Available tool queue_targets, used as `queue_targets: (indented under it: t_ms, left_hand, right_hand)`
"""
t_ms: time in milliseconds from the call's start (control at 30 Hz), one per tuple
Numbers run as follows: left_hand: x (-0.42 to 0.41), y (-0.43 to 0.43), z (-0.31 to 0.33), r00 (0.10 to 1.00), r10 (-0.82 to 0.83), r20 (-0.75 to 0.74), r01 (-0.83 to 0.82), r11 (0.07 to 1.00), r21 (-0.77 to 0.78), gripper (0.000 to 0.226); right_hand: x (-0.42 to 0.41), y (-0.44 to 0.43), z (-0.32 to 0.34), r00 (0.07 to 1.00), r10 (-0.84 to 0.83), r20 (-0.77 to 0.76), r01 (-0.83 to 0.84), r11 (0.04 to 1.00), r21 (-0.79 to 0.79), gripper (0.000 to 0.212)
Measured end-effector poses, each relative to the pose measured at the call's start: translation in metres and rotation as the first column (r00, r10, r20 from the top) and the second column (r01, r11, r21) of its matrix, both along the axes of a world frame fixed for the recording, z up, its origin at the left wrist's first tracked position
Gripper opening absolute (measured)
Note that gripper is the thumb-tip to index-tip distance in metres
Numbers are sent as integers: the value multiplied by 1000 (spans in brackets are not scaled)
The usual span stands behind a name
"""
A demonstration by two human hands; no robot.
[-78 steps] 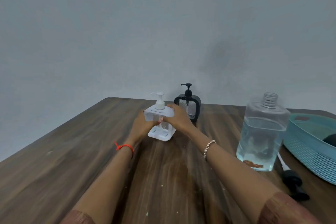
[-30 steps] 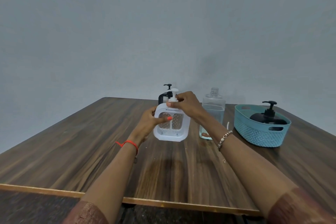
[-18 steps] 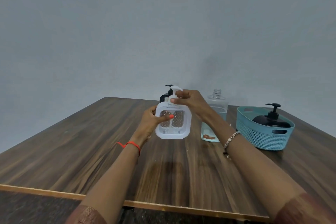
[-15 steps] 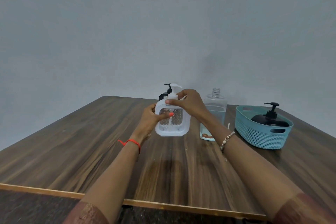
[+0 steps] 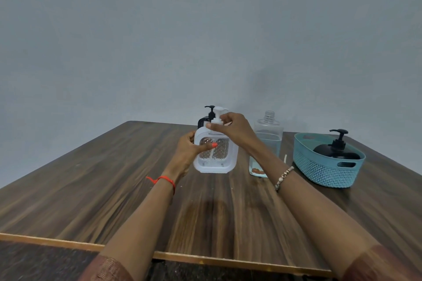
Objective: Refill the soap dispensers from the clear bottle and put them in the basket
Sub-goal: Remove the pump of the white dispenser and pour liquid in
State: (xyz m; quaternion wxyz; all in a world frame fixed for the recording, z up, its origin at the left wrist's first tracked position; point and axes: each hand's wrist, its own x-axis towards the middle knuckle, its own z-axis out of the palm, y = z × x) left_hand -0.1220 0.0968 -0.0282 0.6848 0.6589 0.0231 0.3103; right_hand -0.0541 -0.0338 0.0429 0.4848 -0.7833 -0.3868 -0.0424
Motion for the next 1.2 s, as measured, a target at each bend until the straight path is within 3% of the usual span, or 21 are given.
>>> queue_targets:
  t_ms: [133, 367, 600, 833, 933, 1067, 1200]
  left_hand:
    - [2, -3, 0, 1000, -8, 4, 8, 1000, -11, 32]
    - [1, -1, 3, 1000, -3, 12, 4, 998, -58, 38]
    - [3, -4, 5, 1000, 0, -5, 0, 998, -60, 39]
    - [0, -2, 6, 1000, -7, 0, 7, 998, -61, 38]
    - [0, -3, 7, 1000, -10, 7, 10, 997, -80, 37]
    - [0, -4, 6, 1000, -13, 6, 13, 996, -86, 35]
    - [0, -5, 5, 1000, 4, -5, -4, 998, -69, 34]
  right_hand:
    - [-2, 3, -1, 999, -50, -22, 52, 993, 105, 36]
    - [-2, -2, 10, 982, 89, -169, -69, 990, 119, 48]
    - [-7, 4, 3, 990, -129, 62, 126, 991, 49, 46]
    - [-6, -2, 9, 992, 43, -117, -25, 987, 157, 46]
    - [-7, 1, 7, 997, -4, -83, 12, 995, 94, 52]
    - [-7, 8, -3, 981, -166, 96, 167, 986, -5, 47]
    - [-9, 6, -2, 994, -107, 1, 107, 991, 82, 29]
